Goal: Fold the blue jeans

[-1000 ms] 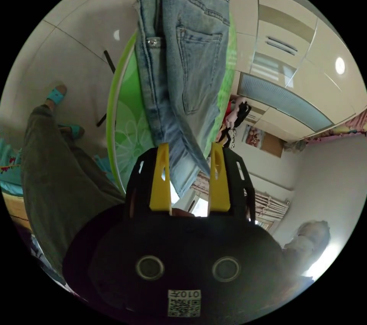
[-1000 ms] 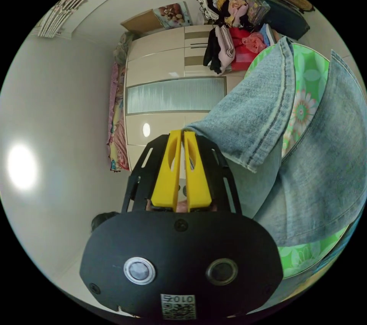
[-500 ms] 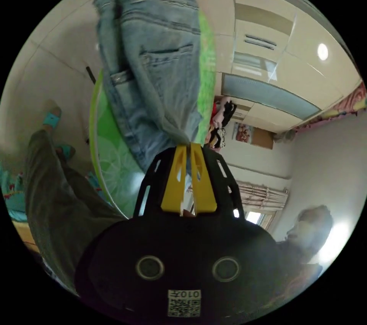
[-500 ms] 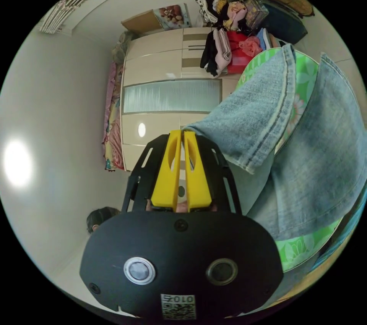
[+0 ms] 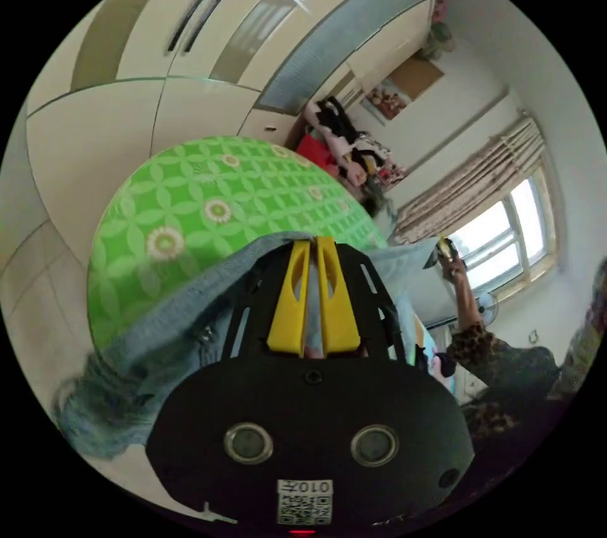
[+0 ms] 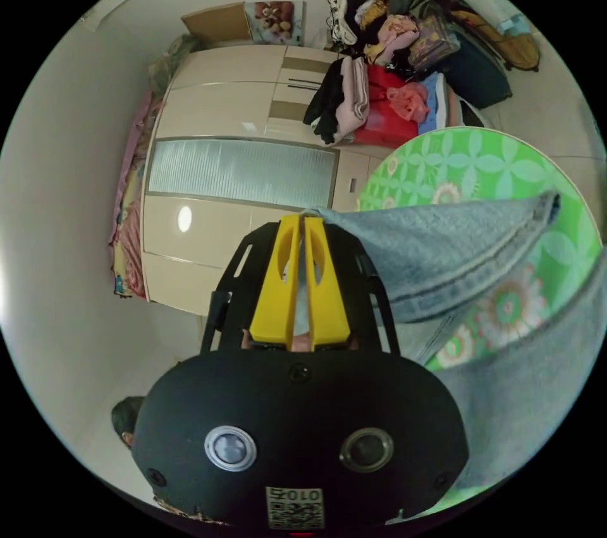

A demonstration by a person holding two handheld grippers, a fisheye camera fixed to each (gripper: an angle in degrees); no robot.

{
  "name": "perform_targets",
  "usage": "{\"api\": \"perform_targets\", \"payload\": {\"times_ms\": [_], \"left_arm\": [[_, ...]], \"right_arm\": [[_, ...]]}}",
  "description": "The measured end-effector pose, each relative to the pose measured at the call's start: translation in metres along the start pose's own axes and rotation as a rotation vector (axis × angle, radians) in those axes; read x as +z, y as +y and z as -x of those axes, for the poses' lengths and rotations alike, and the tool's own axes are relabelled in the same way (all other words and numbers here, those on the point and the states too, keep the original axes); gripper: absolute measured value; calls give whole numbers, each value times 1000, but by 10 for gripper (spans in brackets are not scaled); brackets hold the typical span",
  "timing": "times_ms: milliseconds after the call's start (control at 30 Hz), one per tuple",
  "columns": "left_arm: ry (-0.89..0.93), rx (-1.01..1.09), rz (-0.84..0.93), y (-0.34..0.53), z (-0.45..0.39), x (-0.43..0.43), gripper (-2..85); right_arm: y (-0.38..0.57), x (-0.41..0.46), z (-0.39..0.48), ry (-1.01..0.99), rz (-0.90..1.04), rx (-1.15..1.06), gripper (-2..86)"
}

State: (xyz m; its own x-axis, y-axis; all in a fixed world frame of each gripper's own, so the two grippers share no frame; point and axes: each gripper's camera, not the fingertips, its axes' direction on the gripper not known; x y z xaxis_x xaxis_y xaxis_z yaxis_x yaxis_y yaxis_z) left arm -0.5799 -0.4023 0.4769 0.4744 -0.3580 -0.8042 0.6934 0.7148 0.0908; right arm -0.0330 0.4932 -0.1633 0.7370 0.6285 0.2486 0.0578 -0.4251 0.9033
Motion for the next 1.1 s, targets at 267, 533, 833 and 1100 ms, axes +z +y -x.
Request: {"api": "perform_targets", "payload": {"times_ms": [267, 533, 833, 1100], "left_arm": [[75, -303, 179, -64, 119, 113, 3], [251, -270, 130, -70, 157, 113, 4], [632, -261, -16, -32, 181, 48, 1], [402, -292, -175, 10, 175, -10, -1]], "right_arm": [[-39, 153, -62, 176, 115, 103, 39], [-68, 204, -75, 126, 68, 13, 89], [-63, 152, -97, 344, -12, 58, 63], [-47, 174, -112, 640, 98, 38, 107]]}}
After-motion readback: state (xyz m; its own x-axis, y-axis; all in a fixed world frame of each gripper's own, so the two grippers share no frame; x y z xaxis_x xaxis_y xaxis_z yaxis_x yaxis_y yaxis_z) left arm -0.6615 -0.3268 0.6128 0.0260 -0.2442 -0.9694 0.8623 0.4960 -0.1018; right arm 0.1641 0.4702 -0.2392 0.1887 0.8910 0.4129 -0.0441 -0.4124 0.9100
